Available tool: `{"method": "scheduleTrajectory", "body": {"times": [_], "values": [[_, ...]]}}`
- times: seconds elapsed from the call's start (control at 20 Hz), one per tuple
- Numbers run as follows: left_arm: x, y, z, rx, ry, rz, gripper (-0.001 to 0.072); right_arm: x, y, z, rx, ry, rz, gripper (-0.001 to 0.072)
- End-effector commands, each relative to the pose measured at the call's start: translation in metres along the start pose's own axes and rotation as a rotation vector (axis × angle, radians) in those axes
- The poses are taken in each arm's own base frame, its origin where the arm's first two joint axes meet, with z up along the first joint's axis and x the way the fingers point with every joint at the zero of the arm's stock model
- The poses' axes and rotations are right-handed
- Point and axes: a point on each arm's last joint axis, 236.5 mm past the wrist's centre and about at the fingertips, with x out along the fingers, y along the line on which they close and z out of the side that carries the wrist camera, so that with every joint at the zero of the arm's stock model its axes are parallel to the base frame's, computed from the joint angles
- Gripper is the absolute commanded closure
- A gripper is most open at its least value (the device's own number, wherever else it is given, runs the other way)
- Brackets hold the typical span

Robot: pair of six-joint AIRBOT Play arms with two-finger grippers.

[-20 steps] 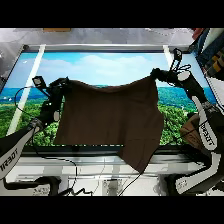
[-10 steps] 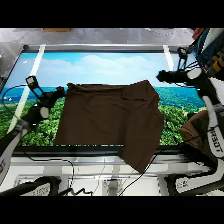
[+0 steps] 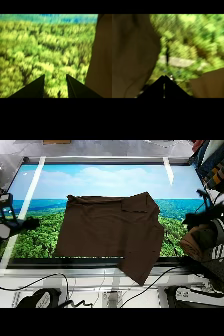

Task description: Fold the clothes and pants, and hang the long-sleeved shirts on hangers.

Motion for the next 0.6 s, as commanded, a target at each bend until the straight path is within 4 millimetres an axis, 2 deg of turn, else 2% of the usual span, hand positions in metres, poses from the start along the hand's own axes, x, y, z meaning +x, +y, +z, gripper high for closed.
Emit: {"method": "scheduleTrajectory", "body": {"times": [0.0, 0.1, 0.25, 0.35, 0.4, 0.55], "values": [[-0.017, 0.008, -0.052, 0.051, 0.209, -0.005, 0.0416, 0.029, 0.051, -0.059, 0.025, 0.04, 0.233, 0.0698], [-0.017, 0.008, -0.054, 0.05, 0.214, -0.006, 0.0416, 0.049, 0.062, -0.087, 0.041, 0.066, 0.242, 0.0697], [-0.017, 0.008, -0.053, 0.051, 0.211, -0.006, 0.0416, 0.072, 0.062, -0.107, 0.107, 0.056, 0.233, 0.0668], [-0.017, 0.008, -0.053, 0.051, 0.211, -0.007, 0.0416, 0.087, 0.058, -0.117, 0.14, 0.062, 0.22, 0.0441], [-0.017, 0.007, -0.053, 0.052, 0.212, -0.007, 0.0416, 0.093, 0.057, -0.122, 0.169, 0.066, 0.214, 0.0393], [-0.017, 0.006, -0.055, 0.05, 0.218, -0.012, 0.0405, 0.108, 0.048, -0.128, 0.239, 0.054, 0.18, 0.0394]]}}
